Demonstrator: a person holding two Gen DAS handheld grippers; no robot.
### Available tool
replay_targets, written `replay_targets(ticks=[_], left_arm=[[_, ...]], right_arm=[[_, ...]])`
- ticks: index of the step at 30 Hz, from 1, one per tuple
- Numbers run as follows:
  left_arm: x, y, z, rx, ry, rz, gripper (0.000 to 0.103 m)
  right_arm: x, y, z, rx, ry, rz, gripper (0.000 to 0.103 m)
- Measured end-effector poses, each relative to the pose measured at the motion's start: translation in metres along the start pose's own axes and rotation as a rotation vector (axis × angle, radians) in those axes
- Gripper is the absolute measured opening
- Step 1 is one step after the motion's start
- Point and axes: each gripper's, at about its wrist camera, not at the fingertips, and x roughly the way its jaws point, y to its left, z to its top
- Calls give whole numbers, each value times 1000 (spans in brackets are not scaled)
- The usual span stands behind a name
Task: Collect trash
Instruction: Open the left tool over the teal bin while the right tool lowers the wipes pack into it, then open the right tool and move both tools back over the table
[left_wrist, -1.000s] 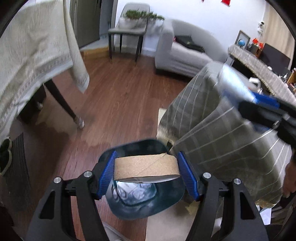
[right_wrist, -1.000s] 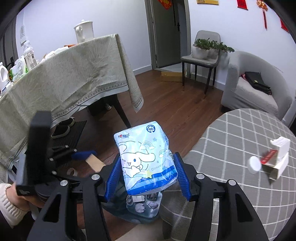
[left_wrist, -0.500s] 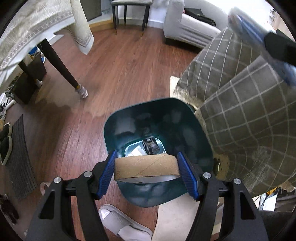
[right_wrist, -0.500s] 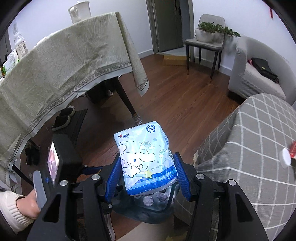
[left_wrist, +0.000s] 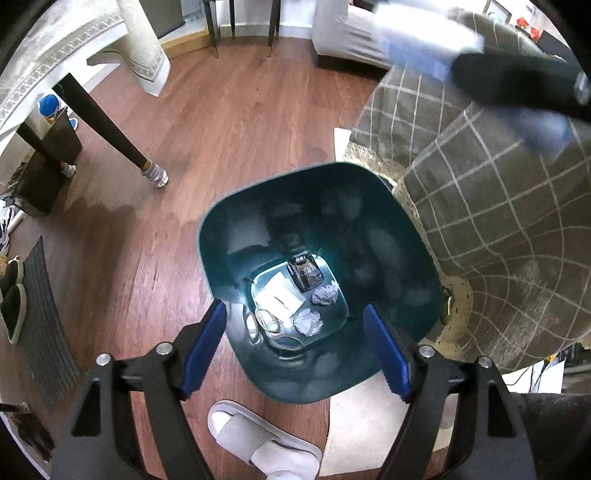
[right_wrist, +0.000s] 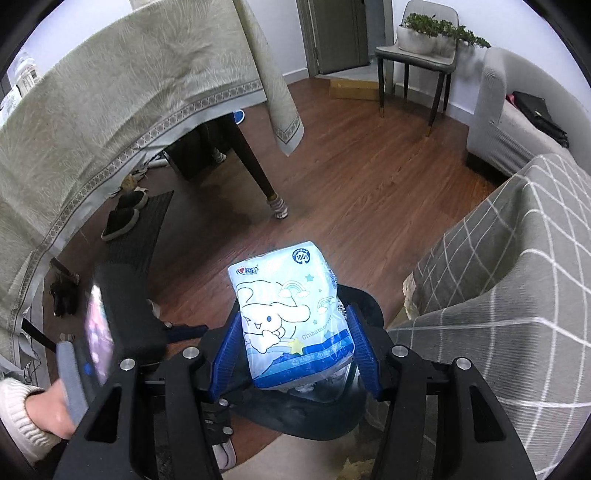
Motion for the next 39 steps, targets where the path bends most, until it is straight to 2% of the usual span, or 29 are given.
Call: replay_targets(ticks=[6, 14, 19, 25, 30, 32, 39], left_arm=[[-25, 15, 7, -51, -61, 13, 71], [-80, 32, 21, -126, -209, 7, 57], [-105, 33, 30, -135, -281, 2, 47], [-123, 28, 38, -124, -319, -24, 37], [-143, 21, 41, -113, -368, -42, 37], [-153, 19, 43, -112, -392, -46, 37], [-171, 19, 52, -144, -438, -62, 37]], right_arm=[[14, -1, -5, 3, 36, -4, 56], [38, -6, -25, 21, 114, 1, 56], [54, -11, -37, 23, 169, -9, 56], [68, -6, -48, -1, 218, -23, 57], [74, -4, -54, -38, 248, -69, 60], [75, -4, -56, -37, 252, -77, 70], [62, -5, -59, -43, 236, -65, 72]])
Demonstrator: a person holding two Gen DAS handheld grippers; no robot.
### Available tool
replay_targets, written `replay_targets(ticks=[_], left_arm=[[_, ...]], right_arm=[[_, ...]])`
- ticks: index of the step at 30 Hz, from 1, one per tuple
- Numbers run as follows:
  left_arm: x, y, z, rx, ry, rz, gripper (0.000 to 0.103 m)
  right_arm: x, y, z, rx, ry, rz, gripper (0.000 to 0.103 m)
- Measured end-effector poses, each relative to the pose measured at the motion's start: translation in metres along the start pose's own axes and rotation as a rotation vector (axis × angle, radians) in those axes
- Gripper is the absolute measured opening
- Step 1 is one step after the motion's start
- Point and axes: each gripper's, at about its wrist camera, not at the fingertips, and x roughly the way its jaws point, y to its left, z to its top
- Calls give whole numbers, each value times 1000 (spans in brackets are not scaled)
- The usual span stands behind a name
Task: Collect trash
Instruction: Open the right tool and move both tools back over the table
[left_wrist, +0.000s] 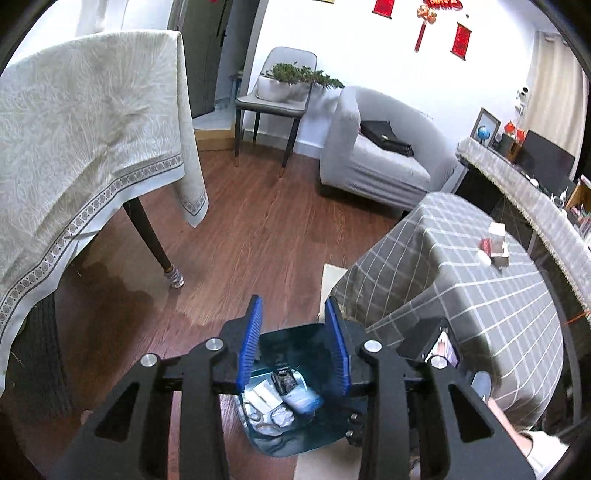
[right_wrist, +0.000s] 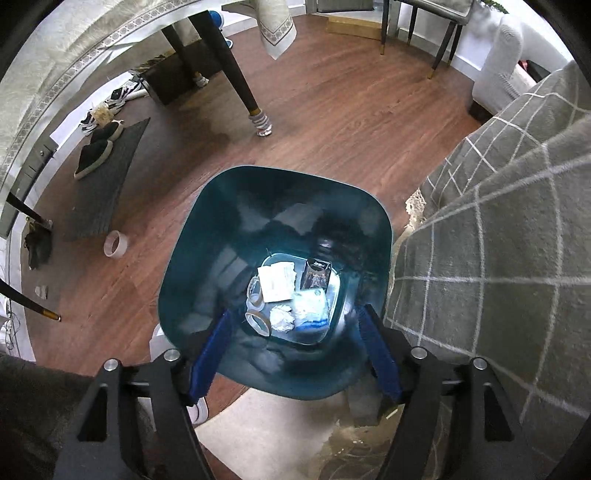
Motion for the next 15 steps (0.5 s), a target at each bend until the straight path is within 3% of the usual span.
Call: replay_targets(ticks=[5, 11, 15], left_arm=[[-6, -10, 9, -1, -26, -11, 37], [-8, -26, 17, 14, -46, -17, 39], [-8, -39, 20, 36, -56, -17, 43]], right_arm=[[-29, 5, 2, -21, -70, 44, 71], [-83, 8, 5, -54, -206, 81, 57], [-112, 0, 3, -52, -271, 89, 54]])
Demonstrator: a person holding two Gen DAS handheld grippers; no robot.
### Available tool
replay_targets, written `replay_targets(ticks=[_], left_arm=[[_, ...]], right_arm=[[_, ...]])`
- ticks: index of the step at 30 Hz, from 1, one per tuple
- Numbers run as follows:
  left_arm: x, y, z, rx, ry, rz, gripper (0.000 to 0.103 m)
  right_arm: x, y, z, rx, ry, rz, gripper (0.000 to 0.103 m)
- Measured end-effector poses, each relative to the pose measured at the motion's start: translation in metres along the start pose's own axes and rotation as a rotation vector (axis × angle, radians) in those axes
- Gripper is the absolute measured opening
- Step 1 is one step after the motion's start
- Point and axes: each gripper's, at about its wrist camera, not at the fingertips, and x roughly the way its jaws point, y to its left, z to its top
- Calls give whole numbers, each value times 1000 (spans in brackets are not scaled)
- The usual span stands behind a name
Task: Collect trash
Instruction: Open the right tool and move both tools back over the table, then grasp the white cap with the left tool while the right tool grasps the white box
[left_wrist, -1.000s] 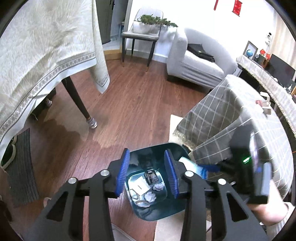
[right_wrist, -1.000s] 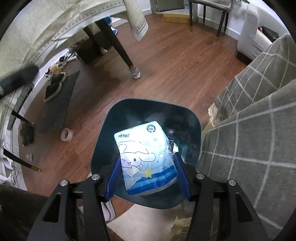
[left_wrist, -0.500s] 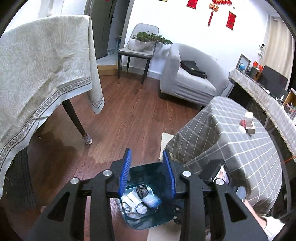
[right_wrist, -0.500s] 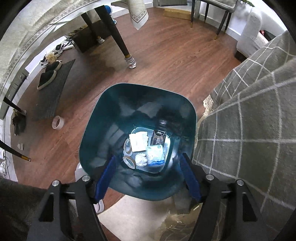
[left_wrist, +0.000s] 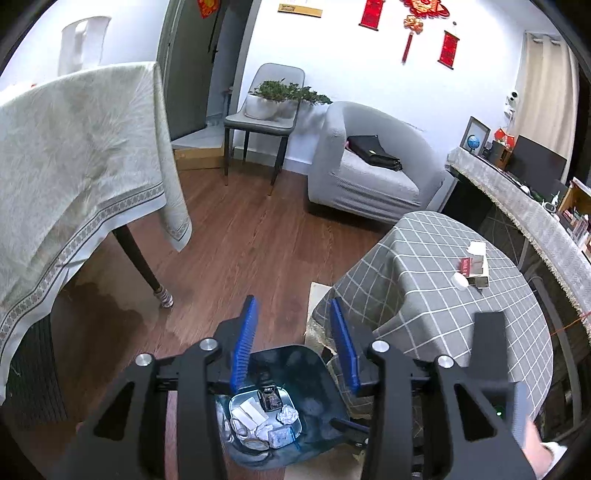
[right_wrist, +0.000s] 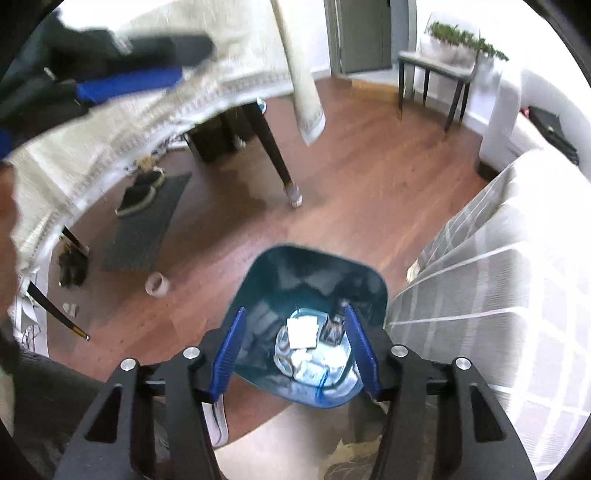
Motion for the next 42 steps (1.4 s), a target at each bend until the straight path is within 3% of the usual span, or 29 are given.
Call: replay_targets(ticks=[9, 11, 15, 25, 30, 35, 42], left_arm=[[9, -33, 7, 24, -10, -23, 53], [13, -44, 8, 38, -6, -29, 54], [23, -68, 8, 71, 6, -59, 61], [53, -128, 7, 177, 40, -131, 66], [77, -161, 3, 242, 78, -168, 67], [99, -184, 2, 279, 112, -198, 68], [128, -204, 2, 307, 154, -220, 68]], right_arm=[[-50, -37, -5, 55, -105, -61, 47], [-57, -47, -8, 75, -116, -54, 36], [-73, -67, -13, 112, -145, -81, 36], [-112, -131, -34, 181, -194, -190, 36], [-128, -165, -41, 225, -208, -245, 40], [-137, -189, -48, 254, -220, -273, 58], [-139, -208, -55, 240, -194, -283, 71]])
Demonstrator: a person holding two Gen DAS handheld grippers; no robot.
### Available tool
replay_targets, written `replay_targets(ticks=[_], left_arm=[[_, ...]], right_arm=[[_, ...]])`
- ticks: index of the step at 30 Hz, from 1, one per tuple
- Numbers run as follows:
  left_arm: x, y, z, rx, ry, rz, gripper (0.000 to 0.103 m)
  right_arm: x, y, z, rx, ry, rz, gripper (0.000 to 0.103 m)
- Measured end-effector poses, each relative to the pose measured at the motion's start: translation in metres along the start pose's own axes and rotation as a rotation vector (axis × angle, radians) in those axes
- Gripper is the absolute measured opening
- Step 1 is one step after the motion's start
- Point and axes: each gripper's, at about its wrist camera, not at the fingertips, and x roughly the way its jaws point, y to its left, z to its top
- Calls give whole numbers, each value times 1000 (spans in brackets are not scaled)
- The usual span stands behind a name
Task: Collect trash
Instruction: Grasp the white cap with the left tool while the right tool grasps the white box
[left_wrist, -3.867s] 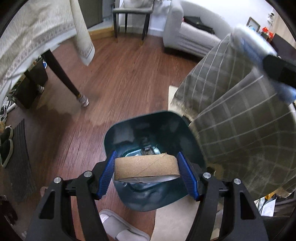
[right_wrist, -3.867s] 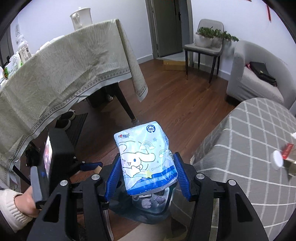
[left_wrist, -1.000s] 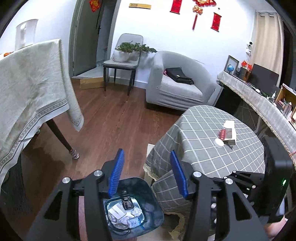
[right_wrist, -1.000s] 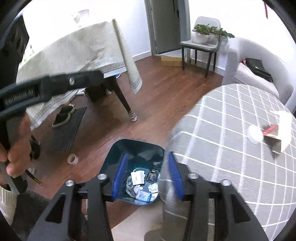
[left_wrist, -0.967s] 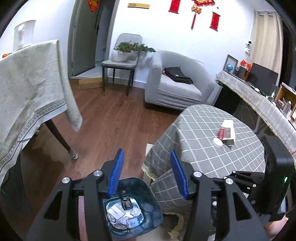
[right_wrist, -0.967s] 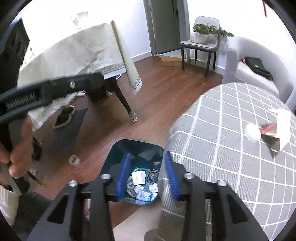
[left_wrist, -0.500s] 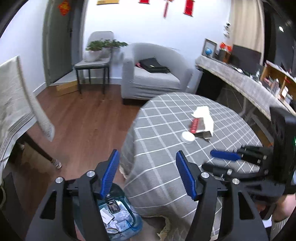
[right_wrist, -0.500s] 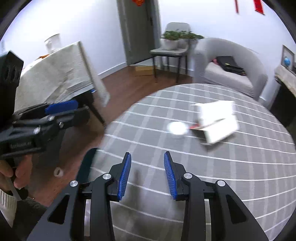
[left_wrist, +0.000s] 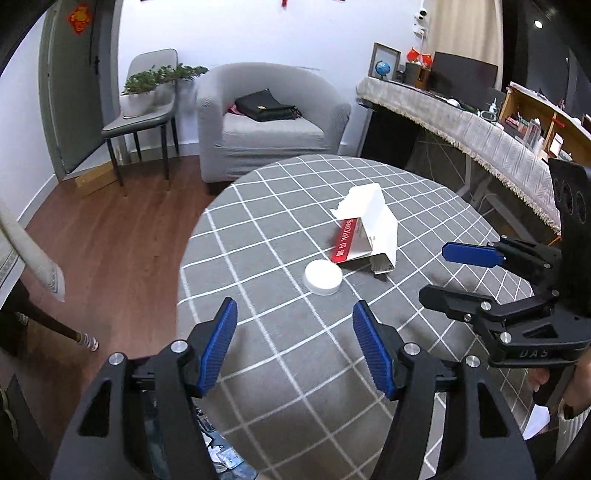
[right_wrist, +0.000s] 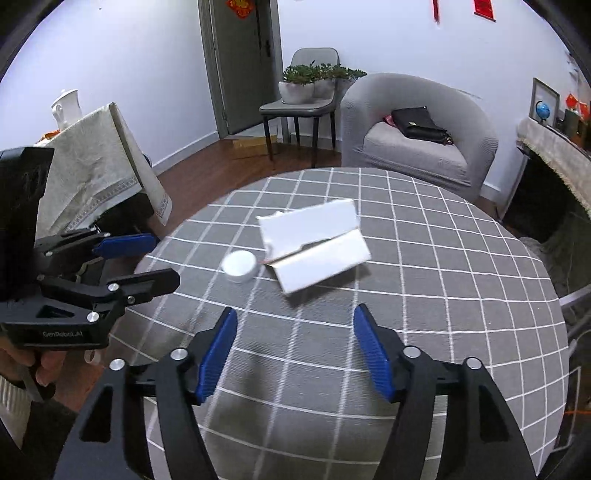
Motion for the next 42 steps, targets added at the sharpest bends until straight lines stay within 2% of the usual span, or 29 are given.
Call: replay_targets(ticks=[5, 13, 17, 25, 38, 42], left_arm=[[19, -6, 5, 24, 28, -17, 68], [49, -10, 15, 51, 78, -24, 66], [57, -14, 20, 89, 100, 1, 63], [62, -17, 25, 136, 112, -38, 32], [51, 10, 23, 71, 106, -112, 32], [44, 19, 22, 52, 97, -128, 32]], right_arm=[[-1, -14, -2, -28, 8, 4, 85], [9, -32, -4, -62, 51, 22, 88], [14, -36, -2, -73, 65, 55, 88], [26, -32, 7, -113, 70, 95, 91], [36, -21, 40, -135, 8, 123, 97], [46, -20, 48, -135, 17, 134, 97]])
